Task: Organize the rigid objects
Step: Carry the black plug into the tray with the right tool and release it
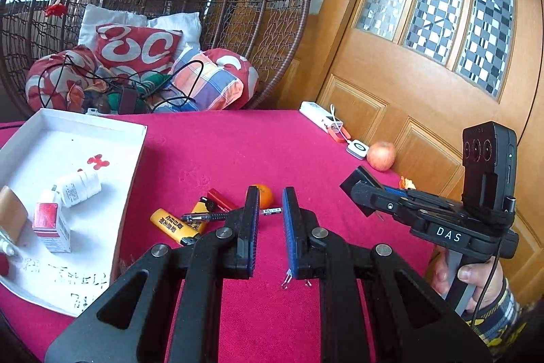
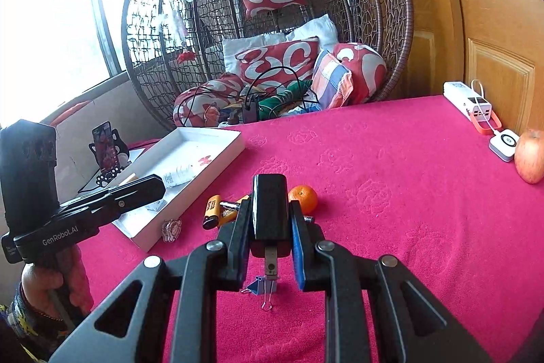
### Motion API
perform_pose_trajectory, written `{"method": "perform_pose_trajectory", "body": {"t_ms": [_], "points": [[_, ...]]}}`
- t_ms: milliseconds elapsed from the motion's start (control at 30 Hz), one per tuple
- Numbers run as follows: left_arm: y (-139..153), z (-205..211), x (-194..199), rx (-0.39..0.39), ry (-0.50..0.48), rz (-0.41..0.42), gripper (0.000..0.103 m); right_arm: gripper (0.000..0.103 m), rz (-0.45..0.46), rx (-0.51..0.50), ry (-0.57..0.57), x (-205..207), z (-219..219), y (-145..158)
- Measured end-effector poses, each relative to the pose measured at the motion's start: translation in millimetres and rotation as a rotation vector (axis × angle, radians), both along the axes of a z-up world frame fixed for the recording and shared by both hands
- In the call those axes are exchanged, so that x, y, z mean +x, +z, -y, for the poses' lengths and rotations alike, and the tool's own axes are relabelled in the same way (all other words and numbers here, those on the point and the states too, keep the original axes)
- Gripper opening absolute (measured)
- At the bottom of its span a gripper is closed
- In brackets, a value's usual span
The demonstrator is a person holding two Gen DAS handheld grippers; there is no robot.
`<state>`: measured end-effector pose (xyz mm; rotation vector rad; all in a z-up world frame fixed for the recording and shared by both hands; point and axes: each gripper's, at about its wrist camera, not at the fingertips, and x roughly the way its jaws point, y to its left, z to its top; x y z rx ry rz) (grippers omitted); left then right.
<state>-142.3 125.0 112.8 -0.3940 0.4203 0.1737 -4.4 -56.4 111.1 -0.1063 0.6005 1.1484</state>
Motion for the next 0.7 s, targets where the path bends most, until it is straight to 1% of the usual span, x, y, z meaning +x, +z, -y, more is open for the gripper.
{"method": "perform_pose_trajectory", "body": {"t_ms": [167, 400, 700], "points": [[5, -21, -17, -0.011, 0.061, 0.031, 0.013, 0.02, 0.013, 0.016, 0.028, -8, -16, 12], [5, -56, -46, -0.049, 0.162, 0.07, 0.013, 0.02, 0.031, 0.03, 0.084, -19, -46, 26], [-2, -99, -88, -0.098, 0.278, 0.111, 0.013, 0.02, 0.053, 0.009, 0.154, -37, -91, 33]]}}
